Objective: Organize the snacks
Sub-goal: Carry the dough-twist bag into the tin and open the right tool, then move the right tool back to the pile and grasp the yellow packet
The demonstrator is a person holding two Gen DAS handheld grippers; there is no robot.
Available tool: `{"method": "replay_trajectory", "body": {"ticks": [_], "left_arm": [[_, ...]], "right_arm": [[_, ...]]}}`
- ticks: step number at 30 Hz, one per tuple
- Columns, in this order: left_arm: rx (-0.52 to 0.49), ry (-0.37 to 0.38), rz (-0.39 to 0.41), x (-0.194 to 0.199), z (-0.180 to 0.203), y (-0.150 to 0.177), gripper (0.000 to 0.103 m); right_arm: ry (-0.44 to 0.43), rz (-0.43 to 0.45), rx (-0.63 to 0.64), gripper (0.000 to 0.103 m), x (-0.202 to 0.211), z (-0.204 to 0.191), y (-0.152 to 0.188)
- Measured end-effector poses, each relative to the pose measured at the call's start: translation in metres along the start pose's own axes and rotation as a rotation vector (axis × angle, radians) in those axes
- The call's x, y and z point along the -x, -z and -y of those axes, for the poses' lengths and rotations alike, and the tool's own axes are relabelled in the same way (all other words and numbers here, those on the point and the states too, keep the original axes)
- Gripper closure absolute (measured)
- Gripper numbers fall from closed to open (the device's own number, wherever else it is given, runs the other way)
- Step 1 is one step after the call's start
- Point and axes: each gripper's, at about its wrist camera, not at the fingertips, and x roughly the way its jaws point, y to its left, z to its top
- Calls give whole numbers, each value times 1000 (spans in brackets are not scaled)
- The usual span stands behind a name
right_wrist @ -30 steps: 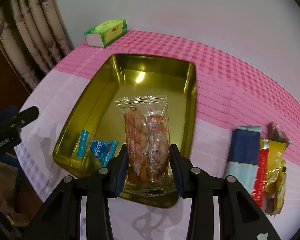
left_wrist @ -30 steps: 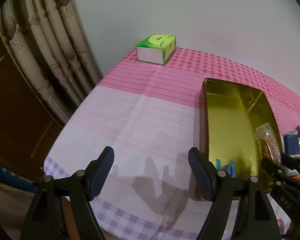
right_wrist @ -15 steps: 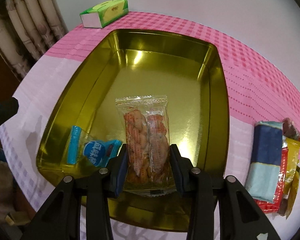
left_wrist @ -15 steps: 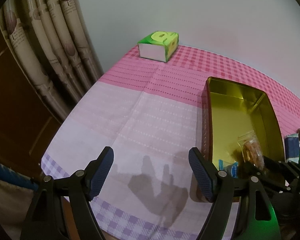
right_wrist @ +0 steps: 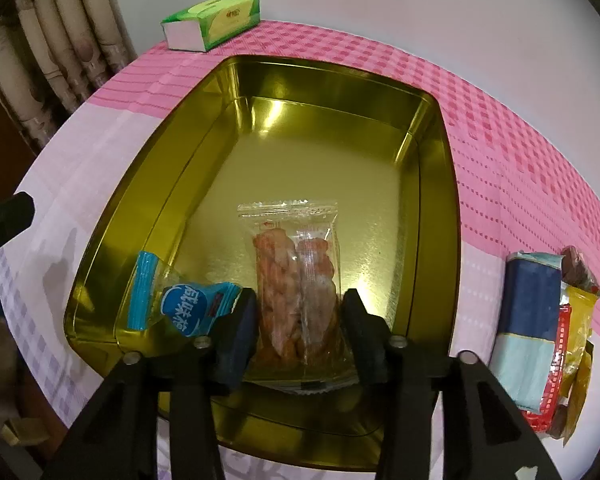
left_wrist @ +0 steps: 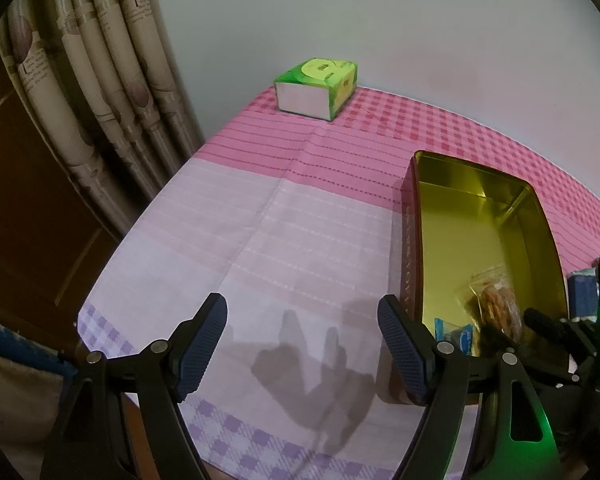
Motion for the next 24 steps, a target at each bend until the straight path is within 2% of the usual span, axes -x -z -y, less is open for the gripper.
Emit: {"method": "replay_trajectory", "body": {"ticks": [2, 3, 8, 13, 17, 24], "left_arm": [[-2, 0, -1, 0, 1, 0, 25], [-3, -1, -1, 0, 1, 0, 25], [-20, -8, 6, 0, 4, 1, 24], [-33, -14, 9, 0, 7, 2, 24], [-46, -17, 11, 2, 12, 3, 24], [-67, -23, 15, 4, 19, 6, 23]], "right_arm": [[0, 9, -1, 42, 2, 1, 0], [0, 17, 2, 41, 4, 2, 1], [-5, 37, 14, 39, 13, 2, 1], [-27, 92, 5, 38, 39, 13, 6], [-18, 133, -28, 37, 62, 40, 14], [86, 157, -149, 37, 92, 124, 43]]}}
